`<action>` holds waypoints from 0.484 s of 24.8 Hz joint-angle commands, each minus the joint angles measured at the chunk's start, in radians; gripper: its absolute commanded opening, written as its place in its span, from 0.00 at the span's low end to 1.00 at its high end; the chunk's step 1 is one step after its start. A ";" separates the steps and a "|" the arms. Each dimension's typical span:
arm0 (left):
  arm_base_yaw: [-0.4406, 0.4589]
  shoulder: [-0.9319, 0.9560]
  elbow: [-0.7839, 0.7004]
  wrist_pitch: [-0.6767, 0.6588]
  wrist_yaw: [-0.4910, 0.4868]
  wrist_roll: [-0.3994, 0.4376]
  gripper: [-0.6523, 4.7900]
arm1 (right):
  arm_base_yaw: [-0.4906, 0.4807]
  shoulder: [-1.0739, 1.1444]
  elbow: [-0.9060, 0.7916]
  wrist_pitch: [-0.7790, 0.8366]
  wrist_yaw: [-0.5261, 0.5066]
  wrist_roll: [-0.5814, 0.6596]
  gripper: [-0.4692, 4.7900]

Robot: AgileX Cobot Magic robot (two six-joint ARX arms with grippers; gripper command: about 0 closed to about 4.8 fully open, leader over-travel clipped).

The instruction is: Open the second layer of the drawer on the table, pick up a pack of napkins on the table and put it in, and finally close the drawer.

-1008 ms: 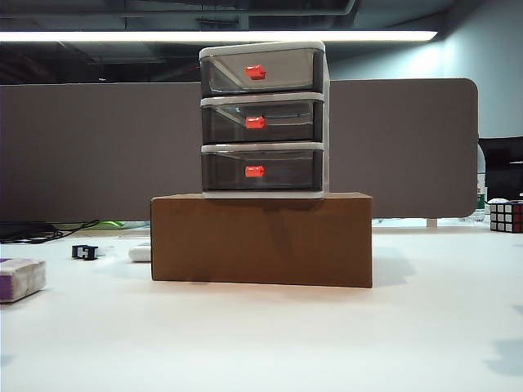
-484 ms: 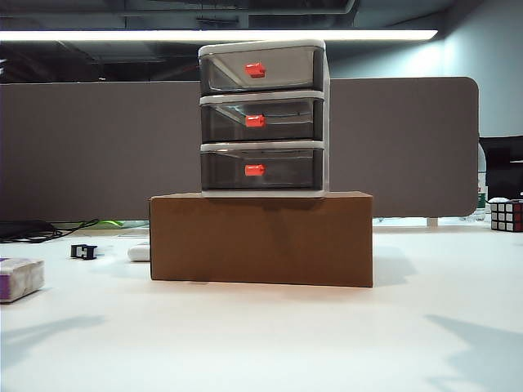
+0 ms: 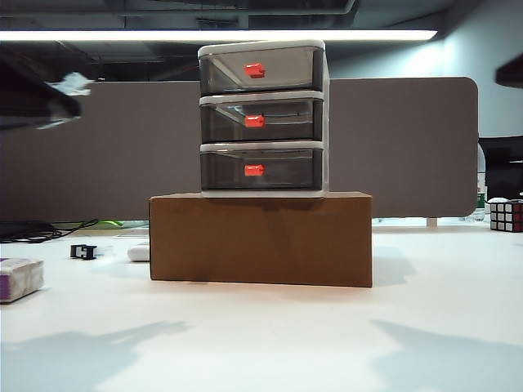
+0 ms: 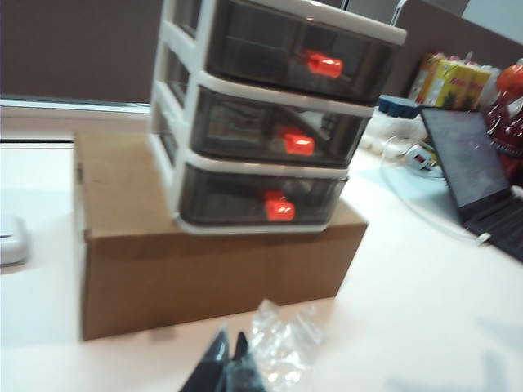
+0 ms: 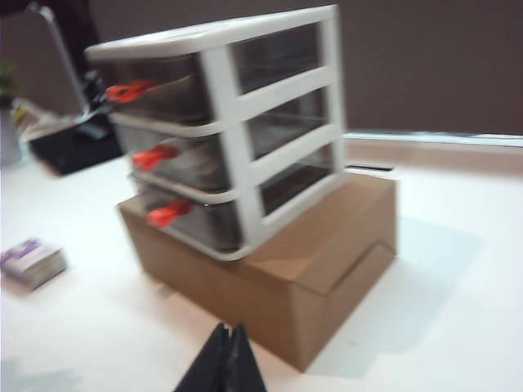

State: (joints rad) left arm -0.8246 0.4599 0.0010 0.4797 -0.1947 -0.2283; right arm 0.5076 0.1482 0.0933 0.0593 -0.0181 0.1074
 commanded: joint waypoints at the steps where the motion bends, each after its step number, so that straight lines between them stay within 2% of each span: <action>1: 0.002 0.191 0.009 0.323 -0.010 -0.105 0.11 | 0.043 0.111 0.078 0.013 0.027 -0.034 0.08; 4: 0.003 0.372 0.042 0.442 -0.029 -0.126 0.11 | 0.050 0.236 0.154 0.015 0.022 -0.034 0.08; 6: 0.003 0.484 0.094 0.438 -0.026 -0.119 0.11 | 0.049 0.331 0.209 0.018 0.015 -0.038 0.08; 7: 0.003 0.621 0.167 0.442 -0.021 -0.119 0.16 | 0.049 0.424 0.263 0.021 0.005 -0.062 0.08; 8: 0.003 0.678 0.200 0.447 -0.022 -0.119 0.21 | 0.049 0.464 0.288 0.021 -0.019 -0.076 0.08; 9: 0.002 0.793 0.273 0.461 -0.022 -0.091 0.25 | 0.048 0.548 0.346 0.020 -0.089 -0.098 0.08; 12: -0.015 0.911 0.355 0.465 -0.071 -0.042 0.27 | 0.047 0.667 0.425 0.014 -0.153 -0.151 0.08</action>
State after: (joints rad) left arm -0.8257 1.3399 0.3271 0.9234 -0.2256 -0.3134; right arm 0.5556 0.7792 0.4870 0.0643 -0.1204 -0.0010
